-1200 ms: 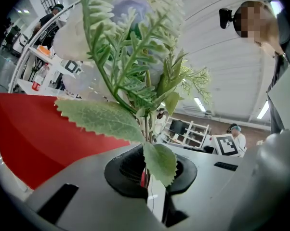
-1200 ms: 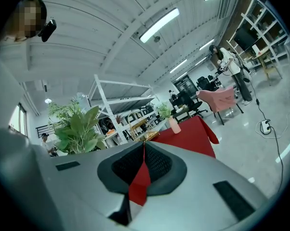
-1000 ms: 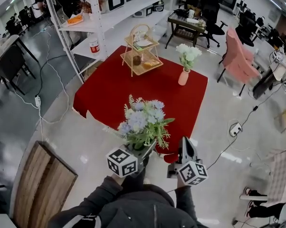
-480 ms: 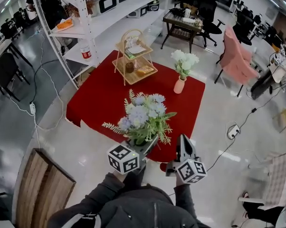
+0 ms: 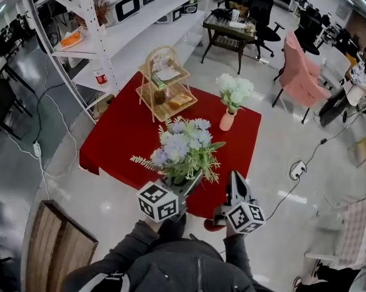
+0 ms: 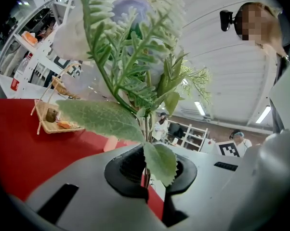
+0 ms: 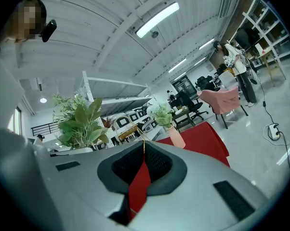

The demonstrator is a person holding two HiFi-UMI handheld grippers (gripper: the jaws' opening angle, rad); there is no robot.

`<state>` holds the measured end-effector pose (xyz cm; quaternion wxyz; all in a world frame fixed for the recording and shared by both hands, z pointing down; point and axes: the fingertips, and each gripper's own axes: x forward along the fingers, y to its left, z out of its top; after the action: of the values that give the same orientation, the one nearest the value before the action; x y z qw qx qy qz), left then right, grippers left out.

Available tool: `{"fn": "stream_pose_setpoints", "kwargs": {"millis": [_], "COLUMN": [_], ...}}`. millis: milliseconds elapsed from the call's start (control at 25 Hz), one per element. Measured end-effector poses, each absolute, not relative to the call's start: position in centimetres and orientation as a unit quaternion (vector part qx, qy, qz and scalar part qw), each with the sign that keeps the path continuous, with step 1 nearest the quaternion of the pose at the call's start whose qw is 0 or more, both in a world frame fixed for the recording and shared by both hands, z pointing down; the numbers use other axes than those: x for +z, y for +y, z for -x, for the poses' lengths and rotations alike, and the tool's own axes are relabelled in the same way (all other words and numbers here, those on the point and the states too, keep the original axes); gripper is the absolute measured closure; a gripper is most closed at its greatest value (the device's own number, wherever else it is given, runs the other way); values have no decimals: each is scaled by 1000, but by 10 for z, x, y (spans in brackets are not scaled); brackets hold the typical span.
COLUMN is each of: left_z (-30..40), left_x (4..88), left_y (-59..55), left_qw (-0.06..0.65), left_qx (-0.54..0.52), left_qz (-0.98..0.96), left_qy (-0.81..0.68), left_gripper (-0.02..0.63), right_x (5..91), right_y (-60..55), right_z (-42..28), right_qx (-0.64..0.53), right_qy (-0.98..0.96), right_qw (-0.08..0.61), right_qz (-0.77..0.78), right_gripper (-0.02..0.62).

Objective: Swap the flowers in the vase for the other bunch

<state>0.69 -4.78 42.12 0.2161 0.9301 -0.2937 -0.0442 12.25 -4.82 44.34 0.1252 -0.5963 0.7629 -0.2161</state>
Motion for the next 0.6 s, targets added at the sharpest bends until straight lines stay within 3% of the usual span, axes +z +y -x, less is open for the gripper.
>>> {"fn": "stream_pose_setpoints", "kwargs": {"millis": [600], "left_z": [-14], "left_x": [426], "left_y": [-141], "left_qw": [220], "left_qx": [-39], "left_qz": [-937], "left_qy": [-268], "left_gripper": [575], "right_x": [445], "right_y": [-129], "right_z": [-128], "right_qx": [-208], "right_qy": [749], "right_qw": [116], "right_qz": [619], "right_gripper": [583]}}
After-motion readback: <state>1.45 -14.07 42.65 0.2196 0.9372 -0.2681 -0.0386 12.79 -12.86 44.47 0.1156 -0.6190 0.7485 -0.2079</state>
